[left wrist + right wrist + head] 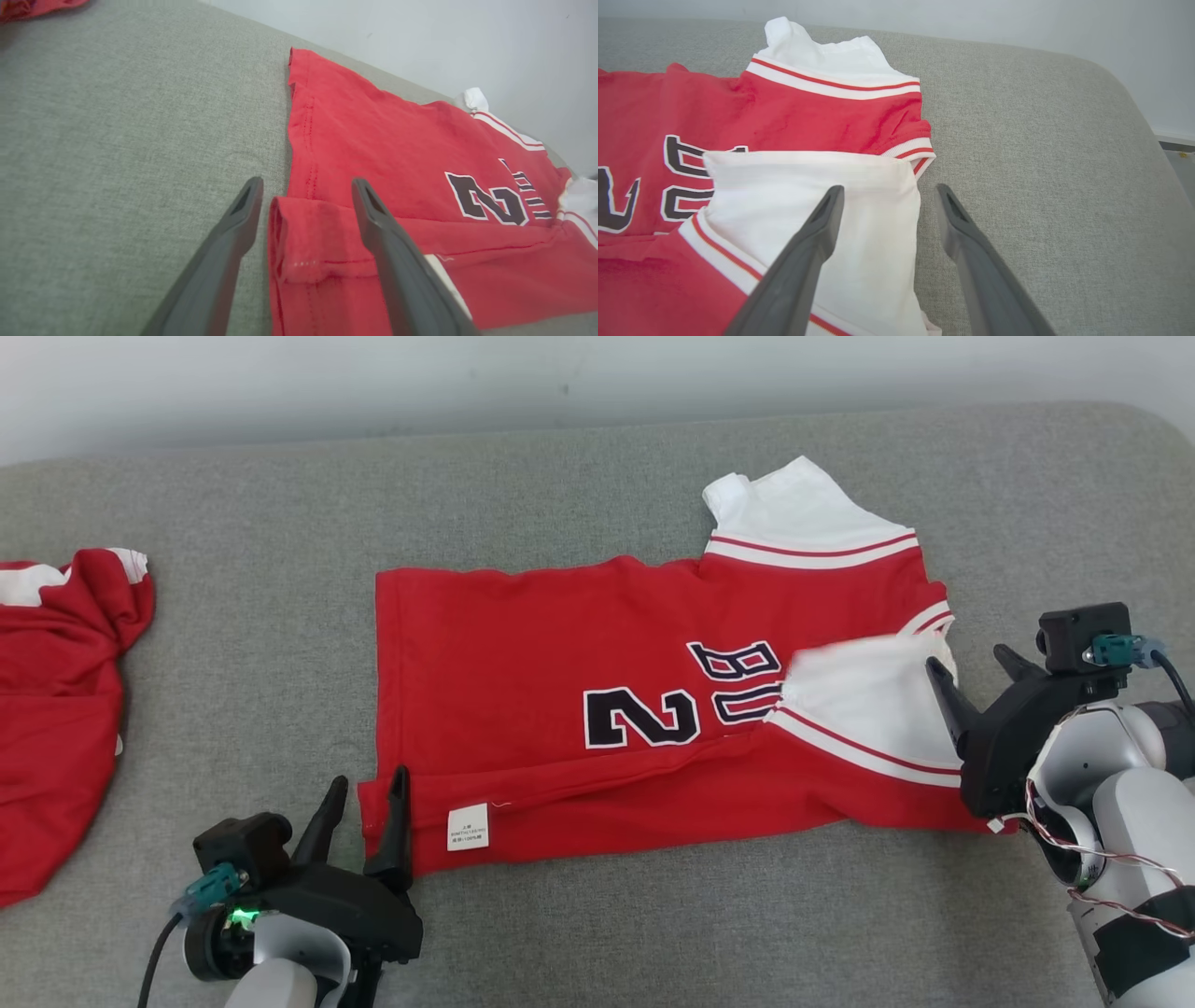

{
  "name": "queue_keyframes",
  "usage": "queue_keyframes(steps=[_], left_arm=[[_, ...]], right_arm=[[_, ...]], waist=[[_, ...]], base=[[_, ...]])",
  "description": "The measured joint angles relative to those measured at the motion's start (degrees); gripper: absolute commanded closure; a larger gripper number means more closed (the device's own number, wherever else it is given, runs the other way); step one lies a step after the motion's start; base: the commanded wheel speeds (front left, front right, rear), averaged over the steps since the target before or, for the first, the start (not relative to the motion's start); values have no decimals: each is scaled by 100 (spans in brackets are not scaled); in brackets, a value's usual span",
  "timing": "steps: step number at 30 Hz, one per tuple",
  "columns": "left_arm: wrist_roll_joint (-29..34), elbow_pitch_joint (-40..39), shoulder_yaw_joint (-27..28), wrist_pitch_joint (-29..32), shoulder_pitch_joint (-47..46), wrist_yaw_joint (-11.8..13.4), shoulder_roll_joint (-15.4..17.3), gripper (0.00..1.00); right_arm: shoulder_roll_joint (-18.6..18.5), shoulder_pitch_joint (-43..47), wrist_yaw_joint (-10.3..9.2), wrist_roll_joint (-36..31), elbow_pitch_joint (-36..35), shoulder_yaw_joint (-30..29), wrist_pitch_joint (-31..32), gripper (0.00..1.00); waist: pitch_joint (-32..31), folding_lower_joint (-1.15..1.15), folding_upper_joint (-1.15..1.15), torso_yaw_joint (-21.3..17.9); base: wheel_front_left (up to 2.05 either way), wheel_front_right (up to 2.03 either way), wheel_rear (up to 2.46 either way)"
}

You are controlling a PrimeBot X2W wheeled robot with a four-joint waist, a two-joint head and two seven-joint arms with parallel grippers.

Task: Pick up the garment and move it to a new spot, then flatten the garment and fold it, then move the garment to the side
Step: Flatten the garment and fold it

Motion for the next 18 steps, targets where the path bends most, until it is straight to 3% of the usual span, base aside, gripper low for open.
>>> queue_keyframes(steps=[8,18], left_arm=[[203,-76,-13,-281,285,119,98,0],[485,-107,-293,-18,653,452,196,0]], right_arm=[[-97,274,0,230,15,-147,443,0],[-49,756,0,208,-220,-572,1261,0]], waist=[[-220,-1,-1,-28],[-304,-1,0,-157]], base=[[0,0,0],[0,0,0]])
